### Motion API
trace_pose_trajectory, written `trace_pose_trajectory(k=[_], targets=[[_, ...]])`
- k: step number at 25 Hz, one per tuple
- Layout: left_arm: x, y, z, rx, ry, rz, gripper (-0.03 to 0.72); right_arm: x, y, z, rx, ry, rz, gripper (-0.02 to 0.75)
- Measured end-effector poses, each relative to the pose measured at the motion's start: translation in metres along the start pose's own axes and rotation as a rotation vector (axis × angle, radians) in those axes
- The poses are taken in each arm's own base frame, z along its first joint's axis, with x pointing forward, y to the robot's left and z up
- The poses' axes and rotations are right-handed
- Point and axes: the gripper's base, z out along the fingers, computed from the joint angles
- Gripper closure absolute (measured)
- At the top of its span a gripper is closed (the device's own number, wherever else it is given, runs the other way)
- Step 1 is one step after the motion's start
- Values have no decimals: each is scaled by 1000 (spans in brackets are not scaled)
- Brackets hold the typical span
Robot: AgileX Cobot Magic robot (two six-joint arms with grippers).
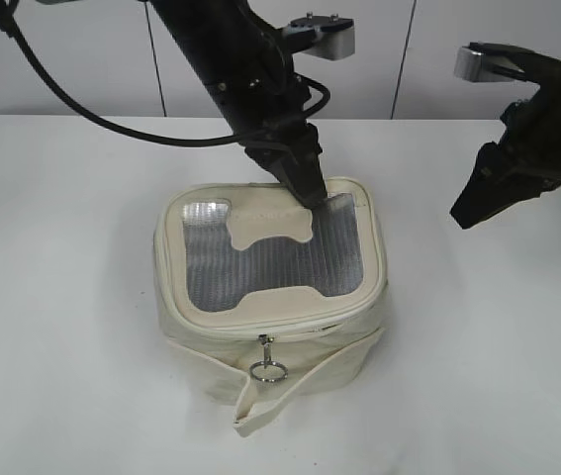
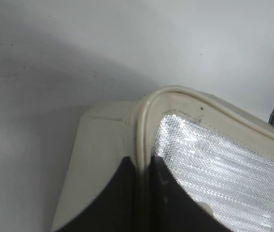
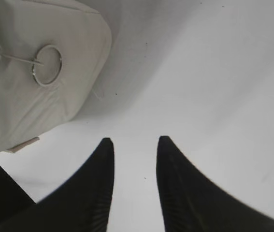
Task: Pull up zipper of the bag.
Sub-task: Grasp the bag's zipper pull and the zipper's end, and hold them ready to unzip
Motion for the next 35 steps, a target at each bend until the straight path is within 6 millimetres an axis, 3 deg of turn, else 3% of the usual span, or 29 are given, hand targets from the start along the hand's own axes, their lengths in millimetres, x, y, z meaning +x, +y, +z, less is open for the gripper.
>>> trace_pose_trajectory(k=[9,16,28,35], targets=[[-2,-2,0,30,-19,9,644,26,3,29,-50,-43,41,487],[-3,-5,0,57,-41,24,644,20,9,32,-118,-155,40,449],[-3,-5,1,60,-47,32,644,23,27,42,-209,-166,-2,398],[-3,-5,1,60,-48,33,644,24,26,43,-191,-158,-17,388]])
